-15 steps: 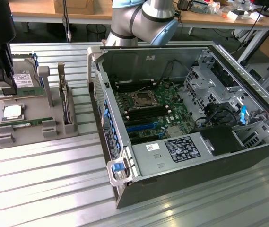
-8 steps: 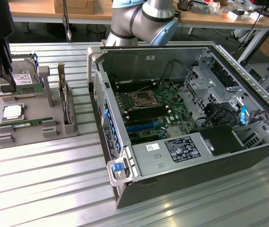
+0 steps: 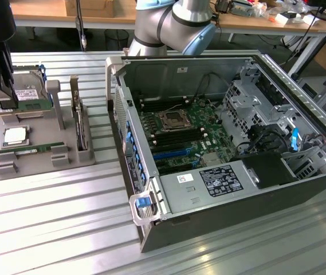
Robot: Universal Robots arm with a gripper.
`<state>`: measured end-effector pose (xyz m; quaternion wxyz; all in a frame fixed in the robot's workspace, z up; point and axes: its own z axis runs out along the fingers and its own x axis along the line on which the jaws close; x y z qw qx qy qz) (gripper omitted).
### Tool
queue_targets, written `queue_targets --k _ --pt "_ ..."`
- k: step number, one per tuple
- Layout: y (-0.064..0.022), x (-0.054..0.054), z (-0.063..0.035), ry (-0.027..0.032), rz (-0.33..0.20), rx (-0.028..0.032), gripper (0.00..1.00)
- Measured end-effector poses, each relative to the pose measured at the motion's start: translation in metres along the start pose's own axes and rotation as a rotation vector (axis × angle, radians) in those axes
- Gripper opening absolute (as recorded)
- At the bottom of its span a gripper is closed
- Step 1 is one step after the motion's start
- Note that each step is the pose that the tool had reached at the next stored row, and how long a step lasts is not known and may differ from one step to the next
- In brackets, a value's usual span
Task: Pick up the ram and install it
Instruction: 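Pick up the ram and move it above insertion slot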
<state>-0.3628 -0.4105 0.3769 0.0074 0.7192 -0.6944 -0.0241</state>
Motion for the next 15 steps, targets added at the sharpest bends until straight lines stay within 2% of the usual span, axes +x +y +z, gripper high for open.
queue_targets --k 15 --pt "0.0005 0.000 -0.0115 0.0000 0.000 -0.0001 0.13"
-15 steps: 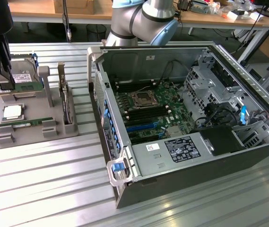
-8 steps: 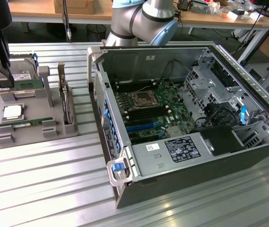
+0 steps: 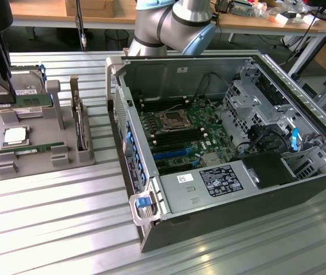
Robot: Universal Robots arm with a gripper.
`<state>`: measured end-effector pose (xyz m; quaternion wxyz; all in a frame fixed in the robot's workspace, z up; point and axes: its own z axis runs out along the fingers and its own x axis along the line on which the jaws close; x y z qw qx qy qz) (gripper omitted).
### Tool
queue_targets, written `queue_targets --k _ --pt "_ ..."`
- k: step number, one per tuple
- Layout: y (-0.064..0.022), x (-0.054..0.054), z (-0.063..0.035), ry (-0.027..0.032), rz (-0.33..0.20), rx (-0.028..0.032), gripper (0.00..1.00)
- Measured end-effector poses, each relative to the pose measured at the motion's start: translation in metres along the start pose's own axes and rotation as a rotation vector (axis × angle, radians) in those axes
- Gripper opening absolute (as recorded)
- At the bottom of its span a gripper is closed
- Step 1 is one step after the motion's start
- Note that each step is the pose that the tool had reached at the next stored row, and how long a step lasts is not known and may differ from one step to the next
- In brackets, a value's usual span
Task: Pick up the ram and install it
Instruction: 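Pick up the ram and move it above insertion slot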
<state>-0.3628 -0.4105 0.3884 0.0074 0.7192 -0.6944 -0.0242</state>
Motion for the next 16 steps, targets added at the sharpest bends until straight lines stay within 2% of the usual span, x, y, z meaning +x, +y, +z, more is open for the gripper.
queue_targets --k 16 --pt "0.0005 0.000 -0.0106 0.0000 0.000 0.0000 0.13"
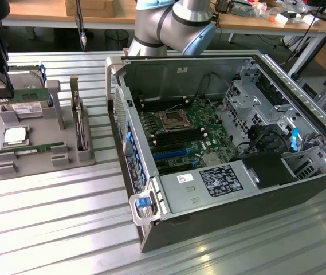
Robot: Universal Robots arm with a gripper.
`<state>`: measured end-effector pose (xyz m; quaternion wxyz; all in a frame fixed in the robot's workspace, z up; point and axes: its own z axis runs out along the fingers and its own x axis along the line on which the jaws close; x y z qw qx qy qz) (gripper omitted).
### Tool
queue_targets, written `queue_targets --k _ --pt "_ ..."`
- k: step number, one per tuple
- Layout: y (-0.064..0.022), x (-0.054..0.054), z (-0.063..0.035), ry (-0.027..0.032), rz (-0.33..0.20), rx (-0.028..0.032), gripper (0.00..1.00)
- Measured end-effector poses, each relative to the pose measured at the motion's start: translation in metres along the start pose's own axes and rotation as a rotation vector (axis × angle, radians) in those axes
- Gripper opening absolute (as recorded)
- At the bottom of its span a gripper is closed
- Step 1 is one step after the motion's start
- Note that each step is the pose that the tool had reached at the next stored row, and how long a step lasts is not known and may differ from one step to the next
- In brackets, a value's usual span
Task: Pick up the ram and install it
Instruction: 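Pick up the ram and move it above insertion slot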
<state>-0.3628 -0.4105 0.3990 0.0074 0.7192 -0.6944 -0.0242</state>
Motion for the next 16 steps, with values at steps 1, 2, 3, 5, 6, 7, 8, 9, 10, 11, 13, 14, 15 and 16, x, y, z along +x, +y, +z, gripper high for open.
queue_targets --k 1,2,3,5,6,7,8,9,10,11,13,14,15,16 --pt "0.0000 0.000 0.0000 0.0000 0.000 -0.0001 0.13" --pt "0.0000 0.000 0.0000 0.0000 0.000 -0.0001 0.13" --pt "0.0000 0.000 0.0000 0.0000 0.000 0.0000 0.13" --pt "-0.0005 0.000 -0.0001 0.0000 0.000 -0.0001 0.13" --pt "-0.0013 0.000 -0.0002 0.0000 0.000 -0.0002 0.13" --pt "-0.0019 0.000 -0.0001 0.0000 0.000 -0.0001 0.13" --pt "-0.0033 0.000 -0.0002 0.0001 0.000 -0.0001 0.13" --pt "-0.0114 0.000 -0.0005 0.0000 0.000 -0.0001 0.13" --pt "-0.0122 0.000 -0.0006 0.0000 0.000 0.0000 0.13" --pt "-0.0127 0.000 -0.0006 0.0000 0.000 0.0000 0.13" --pt "-0.0137 0.000 -0.0006 0.0001 0.000 -0.0001 0.13" --pt "-0.0149 0.000 -0.0007 0.0004 0.000 -0.0001 0.13" --pt "-0.0153 0.001 -0.0006 0.0006 0.000 0.0000 0.13" --pt "-0.0157 0.001 -0.0007 0.0008 0.000 0.0000 0.13"
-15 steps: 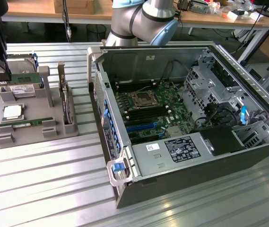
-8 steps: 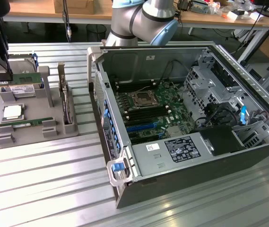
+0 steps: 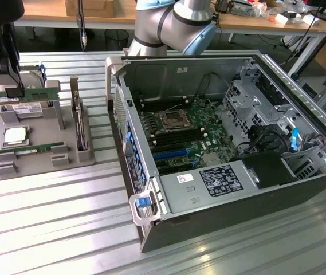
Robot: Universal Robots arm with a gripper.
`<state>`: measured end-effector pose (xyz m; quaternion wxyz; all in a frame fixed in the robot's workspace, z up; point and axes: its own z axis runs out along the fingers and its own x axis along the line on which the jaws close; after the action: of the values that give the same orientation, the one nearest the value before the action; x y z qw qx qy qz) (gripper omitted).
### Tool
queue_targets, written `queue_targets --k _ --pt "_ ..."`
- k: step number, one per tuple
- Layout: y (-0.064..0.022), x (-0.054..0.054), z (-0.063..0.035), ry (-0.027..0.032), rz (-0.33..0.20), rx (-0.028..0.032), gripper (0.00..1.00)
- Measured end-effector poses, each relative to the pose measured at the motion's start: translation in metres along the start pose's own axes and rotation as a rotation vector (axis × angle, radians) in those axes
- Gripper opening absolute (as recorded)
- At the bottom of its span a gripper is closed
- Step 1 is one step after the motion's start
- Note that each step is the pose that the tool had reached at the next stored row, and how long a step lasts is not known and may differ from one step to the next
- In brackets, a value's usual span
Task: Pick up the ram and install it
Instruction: 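Pick up the ram and move it above insertion slot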
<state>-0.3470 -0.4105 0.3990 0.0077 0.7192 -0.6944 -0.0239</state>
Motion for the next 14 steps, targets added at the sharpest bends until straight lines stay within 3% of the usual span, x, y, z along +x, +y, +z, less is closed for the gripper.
queue_targets --k 14 --pt "-0.0072 0.0002 -0.0003 0.0050 0.000 -0.0002 0.13"
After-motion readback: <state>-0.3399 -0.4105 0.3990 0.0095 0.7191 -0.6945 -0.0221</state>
